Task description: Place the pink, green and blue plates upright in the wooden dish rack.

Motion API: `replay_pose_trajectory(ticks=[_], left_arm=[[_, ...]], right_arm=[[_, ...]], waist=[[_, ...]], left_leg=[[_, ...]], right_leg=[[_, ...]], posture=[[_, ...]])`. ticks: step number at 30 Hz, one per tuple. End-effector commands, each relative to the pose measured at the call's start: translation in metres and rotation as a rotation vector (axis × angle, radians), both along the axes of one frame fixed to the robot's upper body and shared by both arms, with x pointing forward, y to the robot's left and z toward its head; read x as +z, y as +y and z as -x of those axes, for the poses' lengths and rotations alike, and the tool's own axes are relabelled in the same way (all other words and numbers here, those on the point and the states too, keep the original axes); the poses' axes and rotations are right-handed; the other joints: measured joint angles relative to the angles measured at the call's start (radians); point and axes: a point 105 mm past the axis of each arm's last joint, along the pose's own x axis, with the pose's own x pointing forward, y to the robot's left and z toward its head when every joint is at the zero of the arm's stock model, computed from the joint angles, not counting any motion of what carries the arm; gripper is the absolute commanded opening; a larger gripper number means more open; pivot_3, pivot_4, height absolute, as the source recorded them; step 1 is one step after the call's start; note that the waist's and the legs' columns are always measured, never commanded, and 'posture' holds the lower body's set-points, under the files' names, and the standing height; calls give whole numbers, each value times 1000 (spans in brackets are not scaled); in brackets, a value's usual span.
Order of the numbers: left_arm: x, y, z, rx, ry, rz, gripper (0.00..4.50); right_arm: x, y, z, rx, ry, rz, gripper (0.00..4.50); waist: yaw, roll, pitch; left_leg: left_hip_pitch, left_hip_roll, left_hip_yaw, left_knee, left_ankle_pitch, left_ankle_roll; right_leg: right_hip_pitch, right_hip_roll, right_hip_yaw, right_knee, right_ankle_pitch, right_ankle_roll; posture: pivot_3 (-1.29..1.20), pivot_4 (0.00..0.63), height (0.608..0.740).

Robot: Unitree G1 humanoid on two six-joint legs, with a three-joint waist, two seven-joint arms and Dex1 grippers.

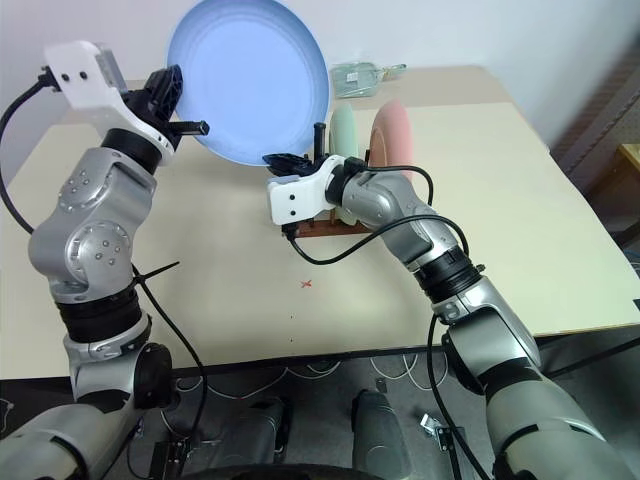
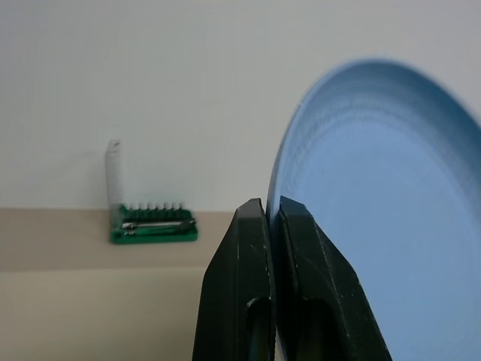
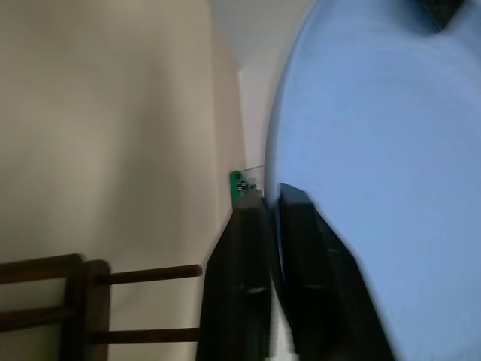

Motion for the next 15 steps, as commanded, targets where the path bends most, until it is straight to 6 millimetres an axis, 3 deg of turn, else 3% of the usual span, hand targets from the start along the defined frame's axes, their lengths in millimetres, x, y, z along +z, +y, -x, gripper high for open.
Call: replay_pose_trajectory(ticks=[1, 5, 9, 13, 15], left_arm=[[21, 3, 12, -39, -96, 71, 309], [31, 13, 16, -18, -152, 86, 1963], [44, 53, 18, 103, -218, 217, 3890], [29, 119, 18, 353, -172, 91, 3890], [9, 142, 17, 411, -102, 9, 3890]], right_arm=[[29, 7, 9, 41, -95, -52, 17], [32, 11, 16, 73, -97, -68, 0], [34, 15, 22, 113, -79, -99, 0], [49, 29, 47, 253, 54, -290, 0], [63, 33, 57, 326, 162, -441, 0]], waist=[[0, 0, 0], [-1, 0, 0], [-1, 0, 0], [-11, 0, 0], [-14, 1, 0]], left_leg=[[0, 0, 0, 0, 0, 0], [0, 0, 0, 0, 0, 0], [0, 0, 0, 0, 0, 0], [1, 1, 0, -1, 0, 0], [1, 1, 0, -2, 0, 0]], right_leg=[[0, 0, 0, 0, 0, 0], [0, 0, 0, 0, 0, 0], [0, 0, 0, 0, 0, 0], [0, 1, 0, 0, 0, 0], [-1, 2, 0, 1, 0, 0]], posture=[[0, 150, 740], [0, 150, 740], [0, 150, 740], [0, 150, 740], [0, 150, 740]])
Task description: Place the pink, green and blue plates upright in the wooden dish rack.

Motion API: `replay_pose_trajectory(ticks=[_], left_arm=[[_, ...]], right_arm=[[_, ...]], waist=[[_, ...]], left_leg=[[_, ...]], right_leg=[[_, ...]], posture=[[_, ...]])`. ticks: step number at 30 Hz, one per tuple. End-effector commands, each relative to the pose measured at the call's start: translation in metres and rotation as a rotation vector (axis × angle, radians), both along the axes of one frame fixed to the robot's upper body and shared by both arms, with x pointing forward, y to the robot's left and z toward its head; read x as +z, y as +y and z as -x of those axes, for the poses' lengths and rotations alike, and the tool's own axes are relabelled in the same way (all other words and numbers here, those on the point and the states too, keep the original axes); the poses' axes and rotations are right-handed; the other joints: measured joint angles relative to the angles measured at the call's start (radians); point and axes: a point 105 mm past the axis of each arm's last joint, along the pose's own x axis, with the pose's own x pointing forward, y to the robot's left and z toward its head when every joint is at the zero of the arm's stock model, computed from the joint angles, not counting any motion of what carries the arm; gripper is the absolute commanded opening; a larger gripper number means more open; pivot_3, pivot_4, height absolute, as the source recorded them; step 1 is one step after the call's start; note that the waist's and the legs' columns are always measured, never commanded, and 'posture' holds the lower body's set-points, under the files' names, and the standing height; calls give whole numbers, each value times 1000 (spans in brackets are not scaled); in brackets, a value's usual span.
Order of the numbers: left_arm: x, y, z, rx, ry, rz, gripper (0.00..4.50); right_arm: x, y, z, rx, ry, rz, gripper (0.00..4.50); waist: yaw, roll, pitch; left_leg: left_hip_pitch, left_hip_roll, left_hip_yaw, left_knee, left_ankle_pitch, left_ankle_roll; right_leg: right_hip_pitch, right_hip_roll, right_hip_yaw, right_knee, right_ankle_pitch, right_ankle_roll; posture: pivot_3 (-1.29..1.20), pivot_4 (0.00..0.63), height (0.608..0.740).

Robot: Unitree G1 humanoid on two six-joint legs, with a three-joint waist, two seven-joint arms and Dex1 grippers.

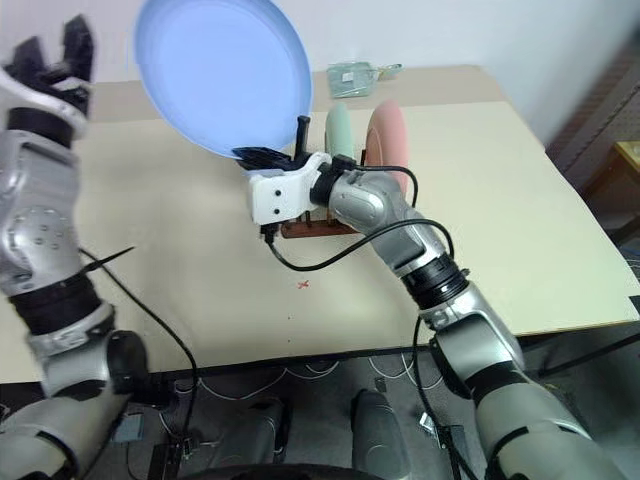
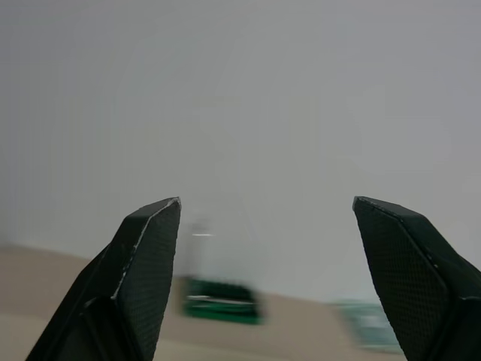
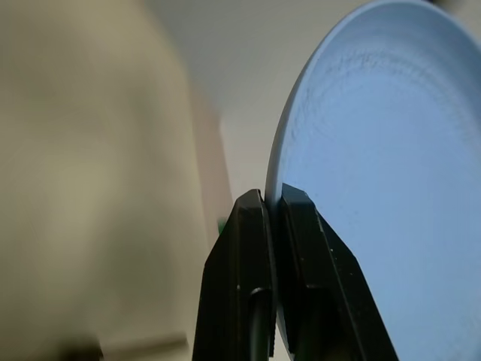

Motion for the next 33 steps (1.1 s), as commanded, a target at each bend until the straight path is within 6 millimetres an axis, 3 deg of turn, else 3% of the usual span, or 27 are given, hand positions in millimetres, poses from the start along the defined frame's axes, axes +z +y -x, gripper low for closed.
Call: replay_pose_trajectory(ticks=[1, 5, 8, 9, 12, 15, 27, 33], left_arm=[[-26, 35, 4, 102, 86, -107, 3890], [-55, 30, 2, 52, 167, -239, 3890], [-132, -13, 8, -189, 361, -498, 3890], [-144, -27, 14, -281, 373, -501, 3890], [-160, -57, 28, -488, 399, -438, 3890], [-178, -79, 36, -621, 458, -487, 3890], [-181, -106, 42, -770, 457, -457, 3890], [-182, -110, 44, -761, 458, -454, 3890]], right_arm=[[42, 2, 24, 151, 137, -267, 0], [49, 0, 33, 245, 355, -389, 0], [57, -4, 40, 414, 784, -643, 0], [56, -5, 41, 437, 856, -668, 0], [53, -14, 33, 418, 1011, -756, 0], [52, -25, 23, 388, 1113, -855, 0], [37, -38, 2, 262, 1243, -942, 0], [28, -40, -8, 203, 1292, -958, 0]], waist=[[0, 0, 0], [22, -2, -1], [23, 1, -2], [24, 4, -1], [27, 3, 0], [31, 5, 0], [29, 9, 0], [29, 9, 0]], left_leg=[[0, 0, 0, 0, 0, 0], [-1, -1, -3, 2, 0, 1], [-1, 0, -2, 1, -3, 4], [0, -1, -2, 0, -3, 5], [-1, 0, -3, 0, -3, 5], [-1, 1, -4, 0, -3, 5], [-1, 1, -1, 0, -3, 5], [-1, 1, -1, 0, -3, 5]], right_leg=[[0, 0, 0, 0, 0, 0], [1, 0, -1, 0, 0, 0], [1, -1, 0, -1, 1, -1], [1, -1, 0, -1, 1, -1], [-1, -1, -1, 0, 1, -2], [-2, 0, -2, 2, 2, -4], [-2, 0, -1, 2, 2, -4], [-2, 0, -1, 2, 2, -4]], posture=[[0, 150, 740], [0, 150, 740], [0, 150, 740], [0, 150, 740], [0, 150, 740], [0, 150, 740], [0, 150, 740], [0, 150, 740]])
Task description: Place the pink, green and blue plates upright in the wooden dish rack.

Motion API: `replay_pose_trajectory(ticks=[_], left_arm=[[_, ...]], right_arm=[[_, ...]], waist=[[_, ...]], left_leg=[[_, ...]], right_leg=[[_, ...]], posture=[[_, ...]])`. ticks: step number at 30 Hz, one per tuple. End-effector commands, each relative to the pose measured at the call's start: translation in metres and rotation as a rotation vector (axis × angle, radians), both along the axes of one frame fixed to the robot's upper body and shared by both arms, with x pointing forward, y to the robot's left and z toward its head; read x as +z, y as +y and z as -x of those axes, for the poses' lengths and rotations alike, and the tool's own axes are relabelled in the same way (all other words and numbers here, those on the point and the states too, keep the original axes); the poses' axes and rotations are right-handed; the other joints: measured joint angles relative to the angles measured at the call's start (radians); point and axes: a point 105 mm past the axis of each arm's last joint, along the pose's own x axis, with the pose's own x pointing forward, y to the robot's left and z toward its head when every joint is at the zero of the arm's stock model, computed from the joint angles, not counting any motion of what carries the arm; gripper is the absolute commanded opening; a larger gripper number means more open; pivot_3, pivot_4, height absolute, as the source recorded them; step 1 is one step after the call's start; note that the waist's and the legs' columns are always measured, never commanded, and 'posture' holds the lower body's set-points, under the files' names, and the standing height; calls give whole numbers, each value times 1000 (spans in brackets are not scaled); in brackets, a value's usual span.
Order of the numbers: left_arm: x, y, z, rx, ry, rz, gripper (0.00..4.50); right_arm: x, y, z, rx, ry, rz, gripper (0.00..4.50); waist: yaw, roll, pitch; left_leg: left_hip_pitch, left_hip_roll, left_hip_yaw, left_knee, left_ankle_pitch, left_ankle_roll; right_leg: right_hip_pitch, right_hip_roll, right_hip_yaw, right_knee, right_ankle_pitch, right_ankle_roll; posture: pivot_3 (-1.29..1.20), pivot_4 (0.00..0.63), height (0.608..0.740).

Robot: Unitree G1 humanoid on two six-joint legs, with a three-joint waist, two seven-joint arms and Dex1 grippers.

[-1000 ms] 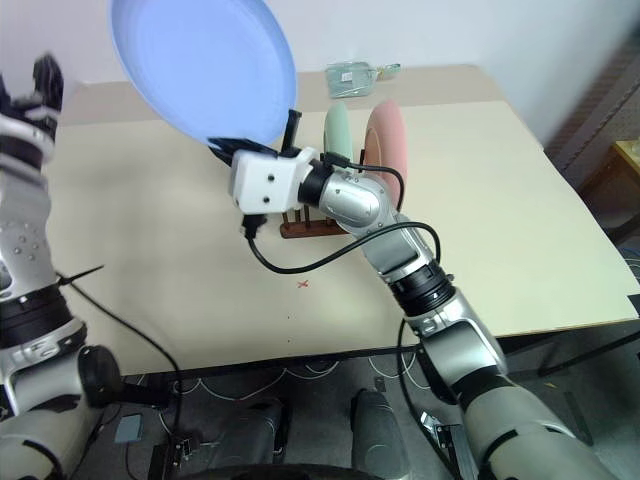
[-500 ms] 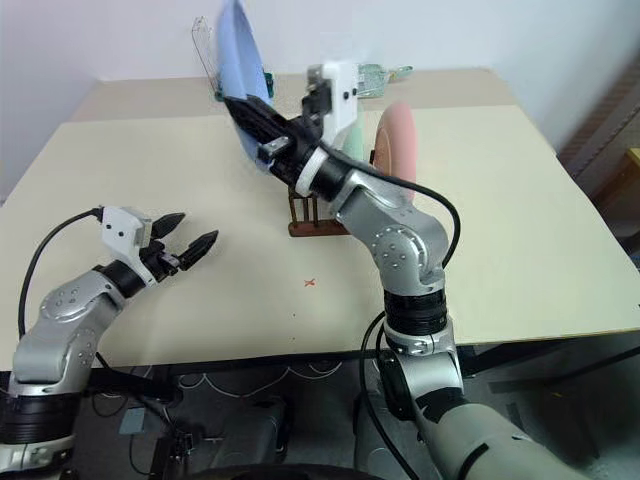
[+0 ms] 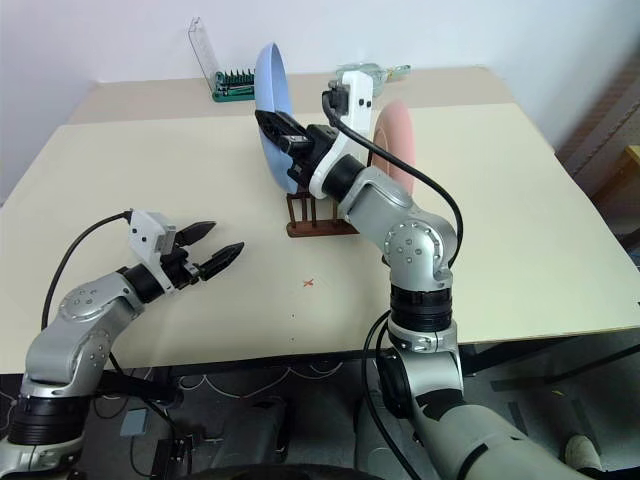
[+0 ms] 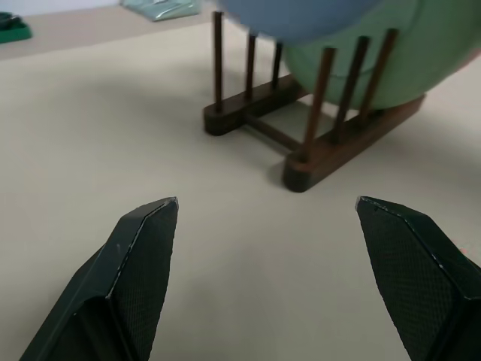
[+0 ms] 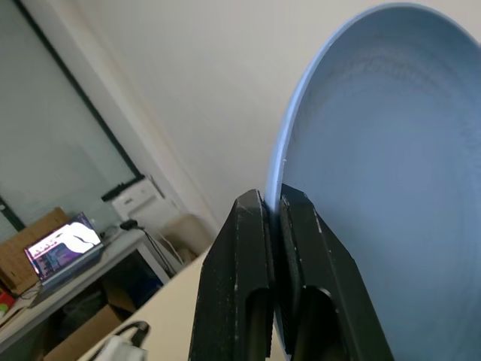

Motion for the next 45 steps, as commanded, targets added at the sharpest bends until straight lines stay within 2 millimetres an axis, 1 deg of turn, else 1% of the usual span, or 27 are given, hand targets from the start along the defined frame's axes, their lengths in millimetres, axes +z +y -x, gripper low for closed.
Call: replay_pose_trajectory(ticks=[1, 12, 16, 19, 20, 21, 22, 27, 29, 32, 35, 36, 37, 38, 39, 41, 44, 45], left_arm=[[10, -4, 3, -7, -37, 6, 3890], [10, -8, 5, -8, -39, 12, 3890], [10, -10, 3, -11, -43, 14, 3947], [10, -10, 3, -14, -42, 16, 3947], [10, -11, 3, -16, -42, 18, 3947], [10, -11, 3, -17, -42, 19, 3947], [10, -11, 3, -17, -41, 19, 3947], [9, -11, 3, -18, -39, 20, 3947], [9, -12, 3, -19, -39, 22, 3947], [9, -12, 3, -17, -38, 25, 3947], [9, -12, 3, -15, -38, 27, 3947], [9, -10, 2, -5, -43, 27, 3947], [9, -6, 1, 14, -47, 23, 3947], [9, -4, 0, 27, -50, 21, 3947], [9, -2, 0, 35, -50, 19, 3947], [7, 0, 1, 39, -46, 12, 3947], [5, 1, 0, 44, -42, 3, 3947], [4, 1, -1, 40, -40, 3, 3947]], right_arm=[[11, -3, 2, -1, -21, -28, 0], [1, -10, -10, -37, 69, -24, 0], [2, -10, -9, -37, 63, -21, 1312], [5, -10, -9, -47, 44, -21, 2884], [7, -11, -9, -55, 32, -22, 3318], [9, -11, -9, -60, 24, -23, 3937], [11, -11, -8, -59, 10, -25, 4342], [24, -11, -1, -65, -94, 3, 4342], [32, -10, 3, -112, -248, 135, 4342], [38, -11, 6, -166, -409, 284, 4342], [41, -13, 10, -191, -541, 389, 4342], [48, -22, 12, -220, -618, 430, 4342], [57, -41, 15, -242, -659, 431, 4342], [64, -55, 18, -254, -685, 428, 4342], [68, -74, 20, -282, -702, 441, 4342], [63, -113, 22, -339, -690, 517, 4342], [55, -153, 27, -383, -642, 573, 4342], [46, -177, 30, -409, -578, 578, 4342]], waist=[[0, 0, 0], [-11, 0, 0], [-16, 0, 0], [-17, 0, 0], [-17, 0, 0], [-17, 0, 0], [-17, 0, 0], [-17, 0, 0], [-16, 1, 0], [-17, 1, 0], [-17, 1, 0], [-16, 1, 0], [-16, 1, 1], [-12, 0, 1], [-5, 0, 1], [14, 0, 1], [16, -1, 1], [15, 0, 1]], left_leg=[[0, 0, 0, 0, 0, 0], [0, 0, 0, 0, 0, 0], [0, 0, 0, 0, 0, 0], [0, 0, 0, 0, 0, 0], [0, 0, 0, 0, 0, 0], [0, 0, 0, 0, 0, 0], [0, 0, 0, 0, 0, 0], [0, 0, 0, 0, 0, 0], [0, 0, 0, 0, 0, 0], [0, 0, 0, 0, 0, 0], [0, 0, 0, 0, 0, 0], [0, 0, 0, 0, 0, 0], [0, 0, 0, 0, 0, 0], [0, 0, 0, 0, 0, 0], [-1, 0, 0, 0, 0, 0], [-1, 0, 0, 1, -1, 1], [-1, -1, 1, 2, -2, 4], [-1, -1, 2, 2, -2, 4]], right_leg=[[0, 0, 0, 0, 0, 0], [0, 0, 0, 0, 0, 0], [0, 0, 0, 0, 0, 0], [0, 0, 0, 0, 0, 0], [0, 0, 0, 0, 0, 0], [0, 0, 0, 0, 0, 0], [0, 0, 0, 0, 0, 0], [0, 0, 0, 0, 0, 0], [0, 0, 0, 0, 0, 0], [0, 0, 0, -1, 0, 0], [0, 0, 0, -1, 0, 0], [0, 0, 0, -1, 0, 0], [0, 0, 0, -1, 0, 0], [0, 0, 0, -1, 0, 0], [1, 0, 0, -2, 0, 0], [3, 0, -1, -5, 0, 0], [5, -1, -1, -7, -1, 1], [5, -1, -1, -7, -1, 1]], posture=[[0, 150, 740], [0, 150, 740], [0, 150, 740], [0, 150, 740], [0, 150, 740], [0, 150, 740], [0, 150, 740], [0, 150, 740], [0, 150, 740], [0, 150, 740], [0, 150, 740], [0, 150, 740], [0, 150, 740], [0, 150, 740], [0, 150, 740], [0, 150, 740], [0, 150, 740], [0, 150, 740]])
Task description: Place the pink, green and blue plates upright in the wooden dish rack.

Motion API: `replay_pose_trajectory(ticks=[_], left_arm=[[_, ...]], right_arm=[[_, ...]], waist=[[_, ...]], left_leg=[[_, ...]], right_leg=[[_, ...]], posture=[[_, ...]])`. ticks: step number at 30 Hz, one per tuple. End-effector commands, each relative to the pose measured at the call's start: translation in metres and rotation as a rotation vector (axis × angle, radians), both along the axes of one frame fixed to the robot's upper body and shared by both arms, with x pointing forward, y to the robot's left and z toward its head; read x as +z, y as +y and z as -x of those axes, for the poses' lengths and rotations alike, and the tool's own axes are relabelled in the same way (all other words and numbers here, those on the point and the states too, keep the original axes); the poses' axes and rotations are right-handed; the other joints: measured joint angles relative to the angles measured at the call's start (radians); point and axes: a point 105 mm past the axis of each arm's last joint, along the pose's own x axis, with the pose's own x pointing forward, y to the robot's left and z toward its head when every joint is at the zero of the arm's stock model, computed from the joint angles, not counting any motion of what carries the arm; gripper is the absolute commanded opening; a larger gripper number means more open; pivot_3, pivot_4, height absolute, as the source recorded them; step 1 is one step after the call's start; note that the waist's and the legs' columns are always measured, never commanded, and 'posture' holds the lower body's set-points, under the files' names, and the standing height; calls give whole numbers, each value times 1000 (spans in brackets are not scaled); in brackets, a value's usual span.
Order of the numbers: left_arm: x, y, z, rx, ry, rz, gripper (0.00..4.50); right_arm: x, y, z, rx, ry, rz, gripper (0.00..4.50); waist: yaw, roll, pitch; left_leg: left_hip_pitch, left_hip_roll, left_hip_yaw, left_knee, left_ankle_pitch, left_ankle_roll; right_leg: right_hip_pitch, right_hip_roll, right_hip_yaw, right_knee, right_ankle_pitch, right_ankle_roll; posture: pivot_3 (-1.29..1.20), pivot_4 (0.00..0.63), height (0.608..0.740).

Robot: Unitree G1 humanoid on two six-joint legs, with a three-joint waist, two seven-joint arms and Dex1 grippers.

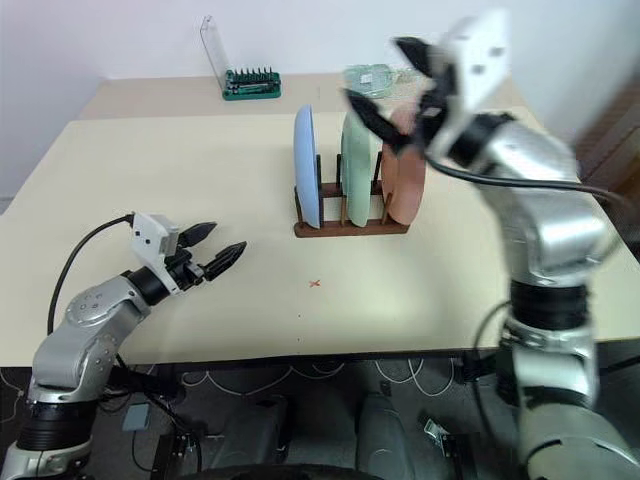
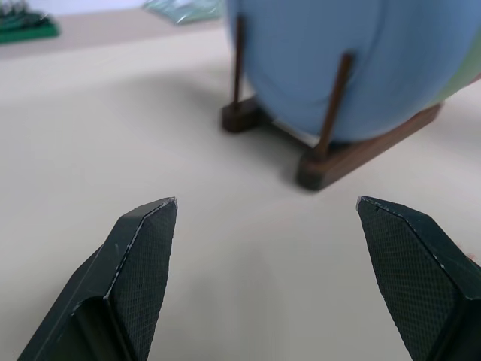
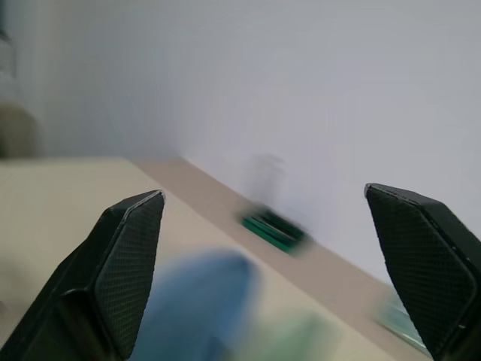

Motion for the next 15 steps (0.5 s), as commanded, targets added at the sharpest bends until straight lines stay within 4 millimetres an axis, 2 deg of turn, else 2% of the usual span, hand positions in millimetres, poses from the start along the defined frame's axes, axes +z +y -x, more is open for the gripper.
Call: replay_pose_trajectory(ticks=[1, 2, 5, 8, 10, 14, 15], left_arm=[[10, -1, -3, -10, -56, -9, 3947], [10, -3, -4, -13, -56, -8, 3947], [7, -3, -11, -17, -51, -11, 3947], [5, 0, -13, -11, -51, -19, 3947], [3, 1, -11, -6, -49, -24, 3947], [2, 0, -11, -1, -52, -31, 3947], [-1, 6, -9, 25, -47, -35, 3947]], right_arm=[[-3, -49, 19, -42, 34, -32, 4342], [-6, -59, 22, -57, 56, -38, 4342], [-66, -69, 36, -45, 226, 60, 4342], [-102, -75, 40, -71, 333, 80, 4342], [-118, -74, 37, -89, 359, 103, 4342], [-124, -77, 32, -101, 355, 81, 4342], [-132, -76, 29, -98, 369, 73, 4342]], waist=[[-1, 0, 0], [0, 0, 0], [0, 0, 0], [-10, 3, 0], [-12, 5, 0], [-3, 4, 0], [-1, 4, 1]], left_leg=[[0, 0, 0, 0, 0, 0], [0, 0, 0, 0, 0, 0], [1, 0, 1, 0, 0, 1], [2, 1, 3, 1, -1, 1], [2, 1, 5, 1, -1, 1], [2, 1, 5, 2, -1, 1], [2, 1, 5, 3, -1, 1]], right_leg=[[0, 0, 0, 0, 0, 0], [0, 0, 0, 0, 0, 0], [0, 0, 0, 0, 0, 0], [1, -1, 1, 1, 0, 0], [1, -1, 3, 1, 0, 1], [1, 0, 3, 1, 0, 1], [1, -1, 3, 1, 0, 1]], posture=[[0, 150, 740], [0, 150, 740], [0, 150, 740], [0, 150, 740], [0, 150, 740], [0, 150, 740], [0, 150, 740]])
